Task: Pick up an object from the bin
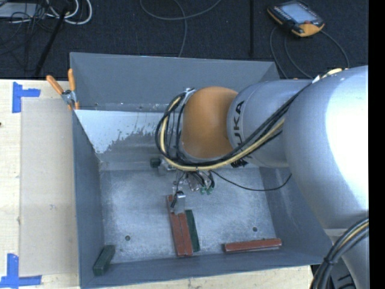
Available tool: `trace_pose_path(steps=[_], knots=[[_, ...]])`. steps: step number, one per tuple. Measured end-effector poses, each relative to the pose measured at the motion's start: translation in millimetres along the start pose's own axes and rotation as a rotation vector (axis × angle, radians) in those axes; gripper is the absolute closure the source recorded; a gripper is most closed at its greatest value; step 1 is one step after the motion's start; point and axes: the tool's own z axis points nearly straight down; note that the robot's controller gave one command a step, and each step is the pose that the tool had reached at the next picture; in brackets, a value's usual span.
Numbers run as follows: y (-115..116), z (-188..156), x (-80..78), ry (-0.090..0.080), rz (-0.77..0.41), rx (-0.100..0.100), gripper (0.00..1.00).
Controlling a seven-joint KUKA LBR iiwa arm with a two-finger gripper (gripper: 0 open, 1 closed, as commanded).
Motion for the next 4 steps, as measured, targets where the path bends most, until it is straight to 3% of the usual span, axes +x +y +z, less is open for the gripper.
trace_pose_path(steps=[1, 2, 3, 4], knots=[[0, 0, 0.0, 0.0, 0.0, 0.0, 0.0], [-33, 0, -5.9, 0.004, 0.016, -0.004, 0.0], [-50, 1, -5.1, 0.008, 0.024, 0.002, 0.0], [8, -27, 26.3, 0.008, -0.177, 0.0, 0.0]])
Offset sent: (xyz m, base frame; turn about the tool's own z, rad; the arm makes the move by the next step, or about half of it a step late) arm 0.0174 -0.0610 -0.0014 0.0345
